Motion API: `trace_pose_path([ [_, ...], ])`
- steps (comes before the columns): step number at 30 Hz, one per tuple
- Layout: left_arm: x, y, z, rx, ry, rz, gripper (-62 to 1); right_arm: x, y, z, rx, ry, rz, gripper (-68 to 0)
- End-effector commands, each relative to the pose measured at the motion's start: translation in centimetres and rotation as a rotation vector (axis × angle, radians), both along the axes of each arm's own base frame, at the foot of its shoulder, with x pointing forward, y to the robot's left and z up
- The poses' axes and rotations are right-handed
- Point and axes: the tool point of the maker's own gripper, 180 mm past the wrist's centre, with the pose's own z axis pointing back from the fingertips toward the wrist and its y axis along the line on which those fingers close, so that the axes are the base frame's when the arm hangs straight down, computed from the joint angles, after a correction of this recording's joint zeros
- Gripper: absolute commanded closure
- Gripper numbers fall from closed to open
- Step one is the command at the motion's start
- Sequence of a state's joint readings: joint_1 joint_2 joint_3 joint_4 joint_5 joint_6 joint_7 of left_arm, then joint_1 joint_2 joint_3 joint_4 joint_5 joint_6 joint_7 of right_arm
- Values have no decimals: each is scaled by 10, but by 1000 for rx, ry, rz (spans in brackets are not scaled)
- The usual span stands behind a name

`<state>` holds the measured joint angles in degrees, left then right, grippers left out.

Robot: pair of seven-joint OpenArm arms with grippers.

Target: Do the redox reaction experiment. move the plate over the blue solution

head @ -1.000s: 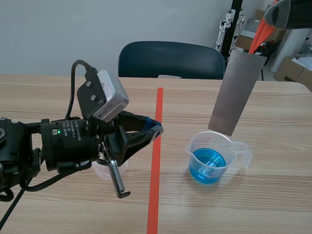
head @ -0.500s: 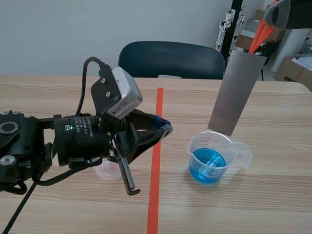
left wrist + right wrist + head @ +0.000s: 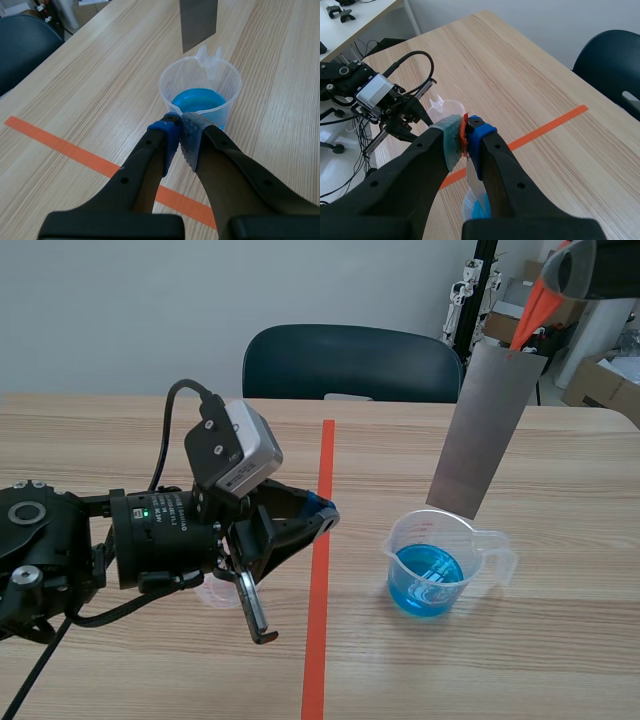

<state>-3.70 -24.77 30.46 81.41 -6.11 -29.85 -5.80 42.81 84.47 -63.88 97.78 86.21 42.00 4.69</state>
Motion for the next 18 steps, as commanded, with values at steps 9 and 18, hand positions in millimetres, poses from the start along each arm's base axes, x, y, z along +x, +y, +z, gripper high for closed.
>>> trace_pose_path([
  [9, 5, -4, 16, -38, -33, -4, -40, 0, 1, 14, 27, -32, 7, -2],
  [18, 6, -10, 20, -58, -36, -6, -40, 0, 1, 14, 27, -32, 7, -2],
])
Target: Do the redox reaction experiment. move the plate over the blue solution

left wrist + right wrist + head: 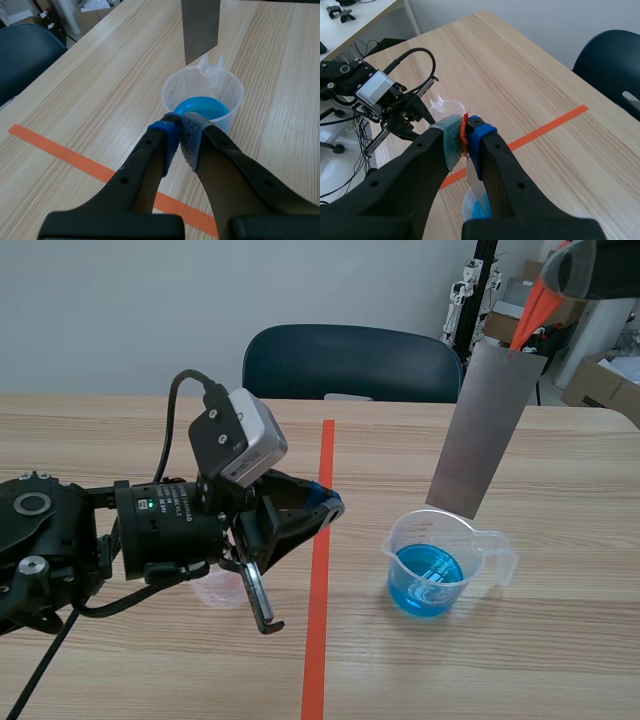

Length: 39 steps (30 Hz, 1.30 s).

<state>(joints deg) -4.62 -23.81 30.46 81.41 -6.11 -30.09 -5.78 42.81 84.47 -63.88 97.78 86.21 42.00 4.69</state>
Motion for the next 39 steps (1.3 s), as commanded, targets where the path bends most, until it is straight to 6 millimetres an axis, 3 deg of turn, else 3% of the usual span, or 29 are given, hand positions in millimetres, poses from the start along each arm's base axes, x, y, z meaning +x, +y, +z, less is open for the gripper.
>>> trace_pose_path([
  [1, 2, -6, 14, -43, -21, -5, -40, 0, 1, 14, 27, -32, 7, -2],
  [18, 2, -11, 13, -40, -21, -20, -40, 0, 1, 14, 28, -32, 7, -2],
  [27, 8, -15, -2, -26, 14, -29, -41, 0, 1, 14, 28, -32, 7, -2],
  [39, 13, -20, 6, -40, -5, -32, -41, 0, 1, 14, 28, -32, 7, -2],
])
